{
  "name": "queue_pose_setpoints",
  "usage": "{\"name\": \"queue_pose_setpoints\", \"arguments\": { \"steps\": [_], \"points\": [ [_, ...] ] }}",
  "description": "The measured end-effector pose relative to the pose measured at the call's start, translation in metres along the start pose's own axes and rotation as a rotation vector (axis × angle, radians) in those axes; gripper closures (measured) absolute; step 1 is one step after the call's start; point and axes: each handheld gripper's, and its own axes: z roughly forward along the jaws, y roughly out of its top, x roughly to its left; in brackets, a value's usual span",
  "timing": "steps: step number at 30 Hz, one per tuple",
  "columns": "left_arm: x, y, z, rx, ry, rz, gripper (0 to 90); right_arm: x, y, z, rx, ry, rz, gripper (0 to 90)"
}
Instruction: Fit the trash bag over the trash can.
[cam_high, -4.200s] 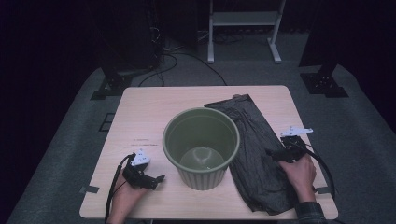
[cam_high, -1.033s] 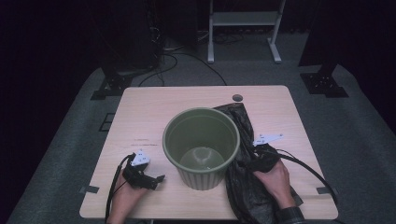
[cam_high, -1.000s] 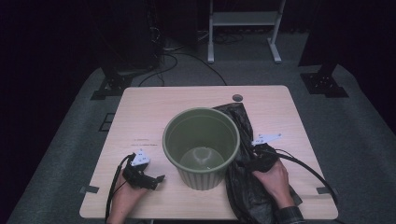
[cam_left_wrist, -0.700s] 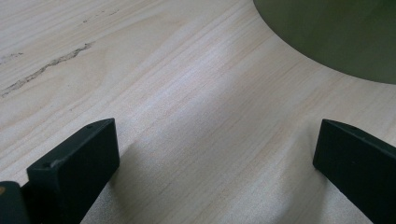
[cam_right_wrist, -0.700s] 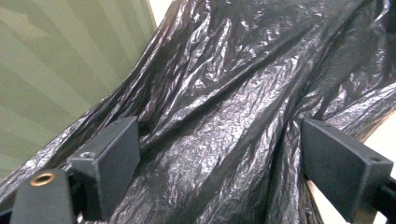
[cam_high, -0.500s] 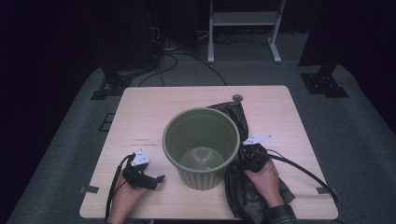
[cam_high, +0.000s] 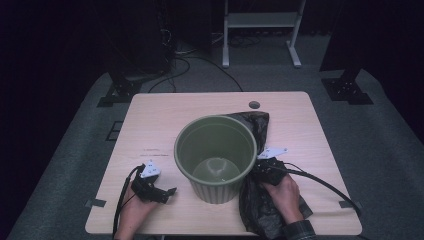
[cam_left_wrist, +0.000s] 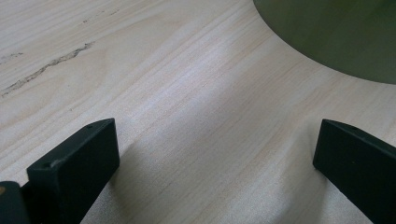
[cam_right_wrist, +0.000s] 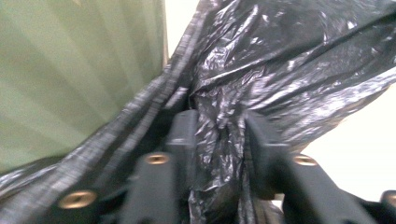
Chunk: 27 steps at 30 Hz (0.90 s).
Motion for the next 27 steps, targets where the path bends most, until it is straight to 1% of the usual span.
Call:
{"name": "queue_pose_setpoints", "arguments": {
  "steps": [1,2,3,4,9,11,12,14,18,20,22,25,27],
  "points": [
    [0.000,0.000,0.000,0.000,0.000,0.000,0.0,0.000,0.000,0.000,0.002,0.004,-0.004,77.8],
    [0.000,0.000,0.000,0.000,0.000,0.001,0.0,0.000,0.000,-0.001,0.005,0.011,-0.010,83.1],
    [0.000,0.000,0.000,0.000,0.000,0.001,0.0,0.000,-0.001,-0.001,0.007,0.017,-0.014,86.4],
    [0.000,0.000,0.000,0.000,0.000,0.001,0.0,0.000,0.000,-0.002,0.011,0.024,-0.021,87.6],
    [0.000,0.000,0.000,0.000,0.000,0.000,0.0,-0.003,0.000,-0.006,0.049,0.068,-0.036,88.3],
    [0.000,0.000,0.000,-0.001,0.000,0.000,0.0,-0.003,0.000,-0.008,0.057,0.084,-0.047,88.3],
    [0.000,0.000,0.000,0.000,0.000,0.000,0.0,-0.002,-0.001,-0.009,0.059,0.092,-0.045,88.3],
    [0.000,0.000,0.000,0.000,0.000,0.001,0.0,-0.003,-0.003,-0.013,0.046,0.143,-0.032,88.3],
    [0.000,0.000,0.000,-0.001,0.000,0.000,0.0,-0.003,-0.005,-0.021,0.054,0.166,-0.055,88.3],
    [0.000,0.000,0.000,0.000,0.000,0.000,0.0,-0.002,-0.005,-0.027,0.051,0.194,-0.064,88.3],
    [0.000,0.000,0.000,0.000,0.000,0.000,0.0,-0.001,-0.003,-0.032,0.047,0.220,-0.063,88.2],
    [0.000,0.000,0.000,0.000,0.000,0.000,0.0,-0.001,0.000,-0.043,0.032,0.273,-0.068,88.2],
    [0.000,0.000,0.000,0.000,0.000,0.000,0.0,0.000,0.001,-0.049,0.017,0.295,-0.068,88.1]
  ]
}}
